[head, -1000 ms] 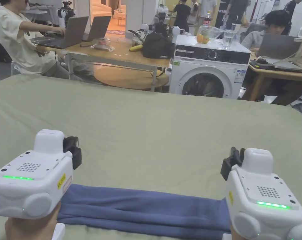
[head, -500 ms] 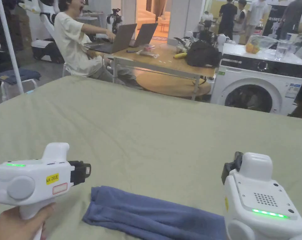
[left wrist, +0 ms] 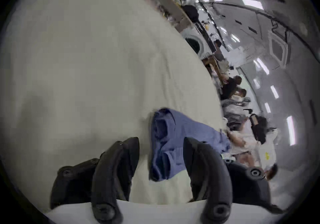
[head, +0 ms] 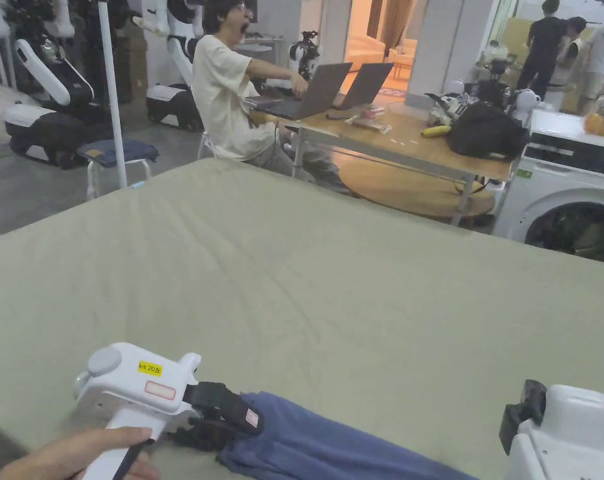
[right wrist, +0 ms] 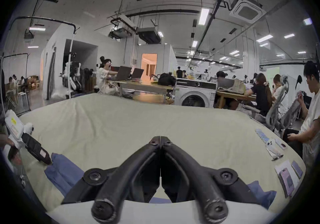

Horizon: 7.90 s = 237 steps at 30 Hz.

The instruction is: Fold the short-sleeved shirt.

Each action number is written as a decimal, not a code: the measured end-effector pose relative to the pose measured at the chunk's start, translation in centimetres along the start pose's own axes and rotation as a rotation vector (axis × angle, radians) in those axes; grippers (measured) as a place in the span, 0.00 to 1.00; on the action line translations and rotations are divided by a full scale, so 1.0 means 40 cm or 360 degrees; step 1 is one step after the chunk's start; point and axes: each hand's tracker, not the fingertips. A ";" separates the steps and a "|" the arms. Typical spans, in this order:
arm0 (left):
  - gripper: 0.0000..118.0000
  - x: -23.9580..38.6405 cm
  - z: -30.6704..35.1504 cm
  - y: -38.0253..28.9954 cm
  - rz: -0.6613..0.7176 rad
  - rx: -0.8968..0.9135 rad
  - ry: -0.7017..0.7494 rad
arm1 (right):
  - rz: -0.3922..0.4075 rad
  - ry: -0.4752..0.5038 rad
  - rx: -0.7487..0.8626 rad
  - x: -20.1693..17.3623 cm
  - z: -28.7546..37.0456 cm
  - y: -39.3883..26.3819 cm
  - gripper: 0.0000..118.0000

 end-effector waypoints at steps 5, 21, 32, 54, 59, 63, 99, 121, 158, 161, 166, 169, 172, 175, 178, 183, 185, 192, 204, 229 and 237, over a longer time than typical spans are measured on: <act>0.44 -0.023 -0.053 0.008 0.0024 0.0125 -0.0155 | 0.0001 -0.0021 -0.0031 0.022 -0.003 -0.009 0.00; 0.02 0.128 0.044 -0.035 -0.0241 0.0351 0.0155 | -0.0022 0.0009 -0.0081 0.043 -0.023 -0.002 0.00; 0.02 0.222 0.189 -0.051 -0.0276 0.0428 0.0616 | -0.0024 0.0090 -0.0043 0.005 -0.022 0.028 0.00; 0.02 0.413 -0.414 -0.137 -0.0273 -0.0166 0.0627 | -0.0079 -0.0005 -0.0066 0.115 0.031 0.015 0.00; 0.02 0.378 -0.454 -0.145 -0.0162 -0.0130 0.0582 | -0.0099 -0.0035 -0.0095 0.136 0.031 0.001 0.00; 0.19 0.416 -0.428 -0.155 -0.0202 -0.0145 0.0506 | -0.0118 -0.0037 -0.0106 0.136 0.029 -0.001 0.00; 0.00 0.345 -0.514 -0.211 -0.0221 -0.0245 0.0188 | -0.0144 -0.0064 -0.0080 0.172 0.056 -0.008 0.00; 0.49 0.105 -0.199 -0.121 -0.0185 -0.0034 0.0081 | -0.0158 -0.0044 0.0011 0.155 0.061 0.011 0.00; 0.05 0.442 0.050 -0.155 -0.0374 0.0301 0.0702 | -0.0161 0.0054 0.0021 0.133 0.056 0.044 0.00; 0.05 0.499 0.008 -0.156 -0.0391 0.0293 0.0693 | -0.0147 0.0042 0.0030 0.148 0.065 0.046 0.00; 0.05 0.620 -0.104 -0.167 -0.0616 0.0151 0.0860 | -0.0151 0.0004 0.0026 0.182 0.077 0.043 0.00; 0.05 0.661 -0.190 -0.166 -0.0621 0.0055 0.0819 | -0.0169 -0.0020 0.0016 0.200 0.085 0.039 0.00; 0.05 0.694 -0.296 -0.181 -0.0710 -0.0070 0.0867 | -0.0176 -0.0040 0.0012 0.213 0.093 0.034 0.00; 0.05 0.698 -0.396 -0.187 -0.0665 -0.0187 0.0800 | -0.0178 -0.0057 0.0008 0.225 0.099 0.031 0.00; 0.05 0.698 -0.493 -0.205 -0.0691 -0.0259 0.0880 | -0.0178 -0.0070 0.0004 0.235 0.105 0.027 0.00; 0.05 0.672 -0.592 -0.223 -0.0664 -0.0300 0.0946 | -0.0175 -0.0086 -0.0008 0.244 0.109 0.022 0.00; 0.05 0.662 -0.612 -0.230 -0.0645 -0.0286 0.0963 | -0.0178 -0.0094 -0.0012 0.246 0.108 0.020 0.00; 0.32 0.673 -0.581 -0.235 -0.0561 -0.0226 0.0689 | -0.0179 -0.0089 -0.0028 0.243 0.107 0.015 0.00; 0.07 0.623 -0.536 -0.201 -0.0486 -0.0207 0.0409 | -0.0193 -0.0089 -0.0033 0.252 0.108 0.010 0.00; 0.00 0.614 -0.463 -0.227 -0.0900 0.0262 0.0372 | -0.0229 -0.0107 0.0016 0.247 0.092 0.010 0.00; 0.00 0.600 -0.272 -0.255 -0.1286 0.1184 0.0687 | -0.0190 -0.0090 0.0120 0.197 0.073 0.030 0.00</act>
